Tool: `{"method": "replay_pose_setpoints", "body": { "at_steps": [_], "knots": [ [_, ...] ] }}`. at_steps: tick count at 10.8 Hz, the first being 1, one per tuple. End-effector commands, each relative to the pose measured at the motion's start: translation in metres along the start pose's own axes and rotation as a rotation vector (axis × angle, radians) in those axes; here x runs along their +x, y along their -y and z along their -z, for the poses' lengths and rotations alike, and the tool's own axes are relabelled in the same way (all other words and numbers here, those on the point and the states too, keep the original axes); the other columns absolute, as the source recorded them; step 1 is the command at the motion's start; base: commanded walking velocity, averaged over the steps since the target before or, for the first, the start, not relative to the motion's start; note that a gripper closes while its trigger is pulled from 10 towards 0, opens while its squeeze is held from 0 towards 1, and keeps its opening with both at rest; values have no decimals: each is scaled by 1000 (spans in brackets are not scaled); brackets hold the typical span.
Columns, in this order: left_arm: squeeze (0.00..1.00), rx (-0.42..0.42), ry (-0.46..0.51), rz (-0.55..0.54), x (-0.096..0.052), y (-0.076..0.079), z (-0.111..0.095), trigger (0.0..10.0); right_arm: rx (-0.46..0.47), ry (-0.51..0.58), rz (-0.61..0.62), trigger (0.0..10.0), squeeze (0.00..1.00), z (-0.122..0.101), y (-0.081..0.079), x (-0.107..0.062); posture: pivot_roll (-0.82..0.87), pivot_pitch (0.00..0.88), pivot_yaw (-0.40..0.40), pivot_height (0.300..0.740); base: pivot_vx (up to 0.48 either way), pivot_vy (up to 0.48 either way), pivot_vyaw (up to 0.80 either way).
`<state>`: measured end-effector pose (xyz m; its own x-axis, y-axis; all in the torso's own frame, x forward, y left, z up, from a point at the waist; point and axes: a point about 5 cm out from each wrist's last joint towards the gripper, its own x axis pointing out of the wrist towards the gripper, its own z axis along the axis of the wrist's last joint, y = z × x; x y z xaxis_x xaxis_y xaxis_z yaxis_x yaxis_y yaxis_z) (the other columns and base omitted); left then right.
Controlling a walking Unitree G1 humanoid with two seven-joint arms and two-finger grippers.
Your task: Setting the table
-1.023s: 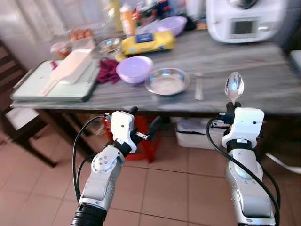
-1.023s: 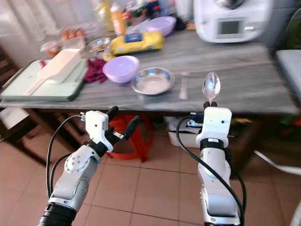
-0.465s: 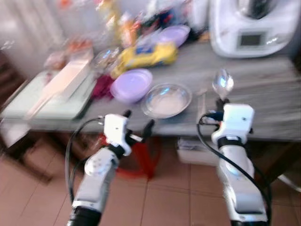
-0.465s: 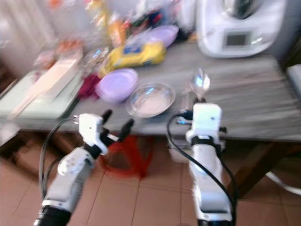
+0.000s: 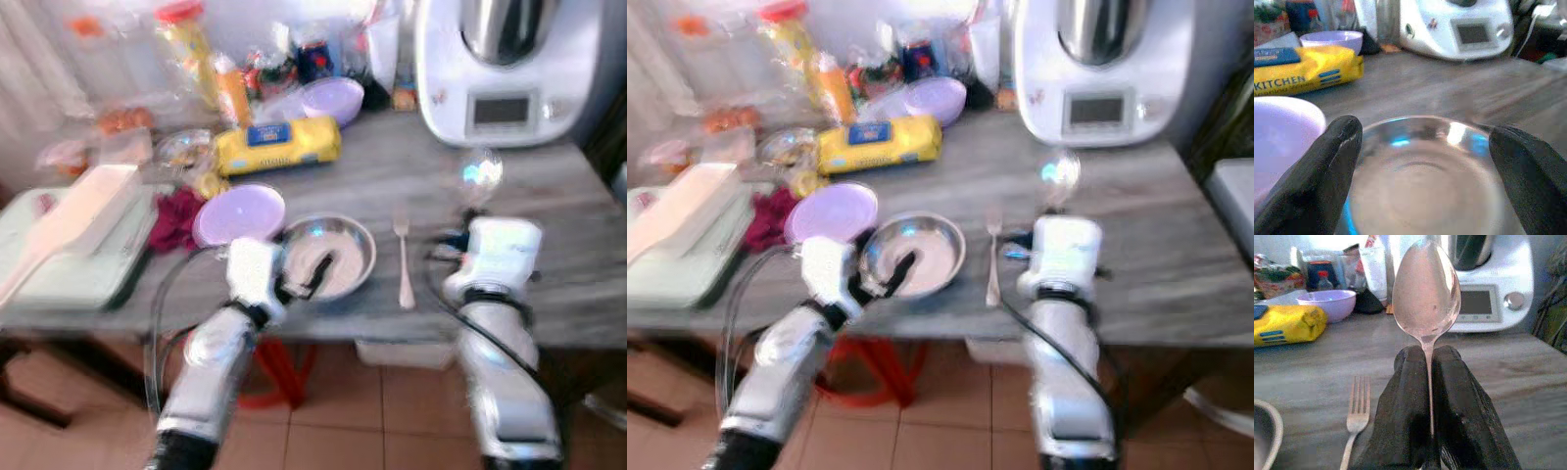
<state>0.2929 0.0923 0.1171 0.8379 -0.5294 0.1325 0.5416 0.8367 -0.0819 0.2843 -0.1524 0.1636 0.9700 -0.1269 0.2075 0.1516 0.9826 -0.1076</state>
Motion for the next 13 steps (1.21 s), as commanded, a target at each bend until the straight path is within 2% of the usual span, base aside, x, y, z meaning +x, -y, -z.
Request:
{"method": "replay_pose_setpoints", "body": {
  "at_steps": [1, 7, 10, 13],
  "knots": [
    [0, -4, 1, 17, 1, 3, -1, 10000, -8, 10, 7, 10000, 0, -1, 3, 1, -130, 71, 152, 740, 0, 0, 0],
    [0, 52, -35, 78, -29, -9, -5, 10000, -7, -4, 25, 10000, 0, 1, 5, -3, -122, 88, 156, 740, 0, 0, 0],
    [0, 10, -50, 186, -46, -10, -11, 10000, 21, -52, 90, 10000, 0, 4, 17, -9, -123, 96, 153, 740, 0, 0, 0],
    [0, -4, -71, 239, -48, -8, -10, 10000, 67, -146, 112, 10000, 0, 16, 27, -11, -131, 100, 156, 740, 0, 0, 0]
  ]
}}
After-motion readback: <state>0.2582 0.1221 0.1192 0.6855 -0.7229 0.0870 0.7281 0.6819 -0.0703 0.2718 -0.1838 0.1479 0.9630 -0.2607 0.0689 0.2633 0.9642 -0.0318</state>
